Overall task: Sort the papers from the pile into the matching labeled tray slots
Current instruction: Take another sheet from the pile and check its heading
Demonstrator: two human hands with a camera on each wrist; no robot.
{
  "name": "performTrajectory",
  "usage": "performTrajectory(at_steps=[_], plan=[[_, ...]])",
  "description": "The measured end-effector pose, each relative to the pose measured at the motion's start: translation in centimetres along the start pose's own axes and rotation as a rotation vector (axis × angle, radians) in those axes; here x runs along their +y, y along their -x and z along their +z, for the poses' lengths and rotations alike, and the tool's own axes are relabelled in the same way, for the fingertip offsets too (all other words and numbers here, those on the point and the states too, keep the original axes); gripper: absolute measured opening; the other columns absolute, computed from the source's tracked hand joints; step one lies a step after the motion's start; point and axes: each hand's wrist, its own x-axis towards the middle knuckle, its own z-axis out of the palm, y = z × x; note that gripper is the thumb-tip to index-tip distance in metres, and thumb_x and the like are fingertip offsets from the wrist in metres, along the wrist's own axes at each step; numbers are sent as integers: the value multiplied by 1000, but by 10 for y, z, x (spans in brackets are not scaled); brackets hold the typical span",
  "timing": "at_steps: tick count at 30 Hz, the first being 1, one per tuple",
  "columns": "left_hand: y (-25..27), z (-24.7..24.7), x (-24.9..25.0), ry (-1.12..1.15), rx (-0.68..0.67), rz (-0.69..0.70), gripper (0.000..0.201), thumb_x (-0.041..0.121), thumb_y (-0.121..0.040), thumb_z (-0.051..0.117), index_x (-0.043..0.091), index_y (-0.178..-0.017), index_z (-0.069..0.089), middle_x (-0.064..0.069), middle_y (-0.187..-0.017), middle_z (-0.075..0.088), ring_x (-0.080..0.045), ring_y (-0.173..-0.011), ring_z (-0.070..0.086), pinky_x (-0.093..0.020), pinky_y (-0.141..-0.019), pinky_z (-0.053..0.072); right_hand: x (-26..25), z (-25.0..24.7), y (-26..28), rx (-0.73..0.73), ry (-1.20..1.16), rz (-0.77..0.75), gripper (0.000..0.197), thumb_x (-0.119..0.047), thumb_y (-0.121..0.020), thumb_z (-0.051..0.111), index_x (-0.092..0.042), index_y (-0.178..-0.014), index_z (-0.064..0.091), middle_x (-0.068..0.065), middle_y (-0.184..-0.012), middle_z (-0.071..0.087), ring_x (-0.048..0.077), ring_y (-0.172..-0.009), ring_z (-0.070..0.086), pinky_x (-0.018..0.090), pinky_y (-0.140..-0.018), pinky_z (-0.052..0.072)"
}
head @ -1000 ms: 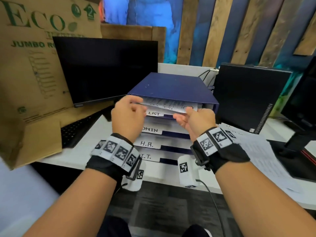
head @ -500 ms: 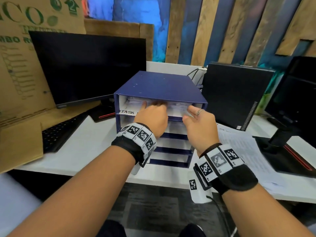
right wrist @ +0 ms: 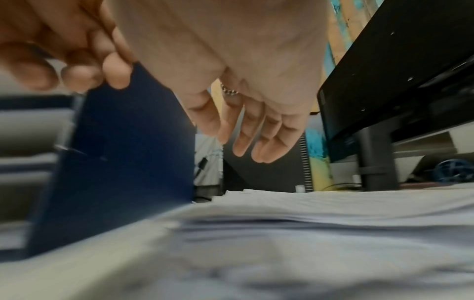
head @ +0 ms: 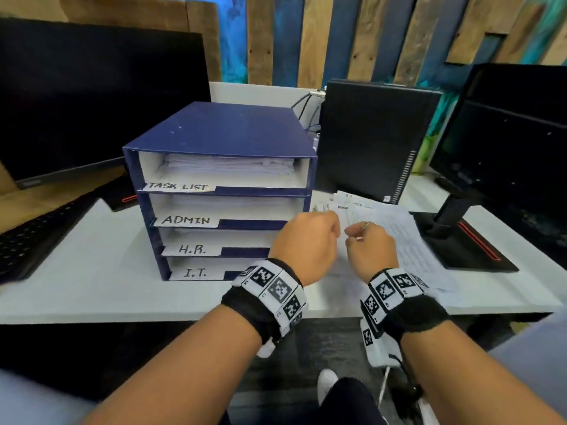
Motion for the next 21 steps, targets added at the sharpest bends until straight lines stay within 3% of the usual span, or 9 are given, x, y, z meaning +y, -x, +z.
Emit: performTrajectory(at_steps=[5,7,9,12,14,16,18,21], plan=[[-20,63,9,59,-277,-126,38,10,-95,43,17,-131,54,-7,-127,62,-26,-115,58,-38,-98,48,59,-23,-22,-183,416,95,37,-29,-98,54,-17,-134,58,7,-133,63,29,-118,60,40,-100,49],[-28,85,9,76,-361,-175,48,11,-96,43,12,-144,41,-10,-141,51,-29,-130,47,-37,-109,39,74,-29,-23,-269,519,108,37,-35,-100,49,-17,-131,59,8,-130,64,29,-116,61,42,-99,50],[-36,101,9,56,-427,-248,55,16,-98,42,11,-151,28,-11,-150,39,-33,-137,33,-37,-114,29,83,-35,-24,-259,571,100,34,-37,-99,49,-21,-125,64,5,-125,67,27,-111,63,42,-97,51],[-47,120,5,-49,-501,-350,52,24,-101,40,6,-147,26,-12,-146,39,-34,-133,33,-34,-109,26,91,-43,-28,-184,617,69,39,-47,-96,54,-28,-129,62,2,-128,66,27,-115,61,42,-99,50],[-54,128,0,-123,-539,-384,52,30,-101,39,6,-145,26,-11,-147,38,-33,-132,35,-32,-102,26,97,-47,-32,-250,650,52,47,-53,-92,58,-27,-131,60,2,-136,58,28,-121,56,45,-101,49],[-60,133,-4,-122,-531,-420,55,33,-100,42,7,-146,27,-9,-149,37,-32,-133,37,-33,-104,27,103,-51,-37,-348,657,63,49,-56,-89,62,-24,-127,61,3,-135,55,28,-118,56,43,-101,49],[-66,134,-11,-74,-515,-456,56,37,-98,47,9,-145,32,-7,-148,41,-29,-130,44,-37,-109,31,107,-56,-42,-407,636,55,50,-57,-86,66,-24,-124,62,3,-133,56,25,-115,59,39,-100,48],[-72,129,-21,69,-507,-505,53,35,-94,54,11,-140,40,-7,-139,52,-26,-121,55,-37,-102,45,109,-61,-47,-417,652,19,60,-59,-81,71,-28,-130,59,-2,-134,57,21,-116,59,34,-99,48]])
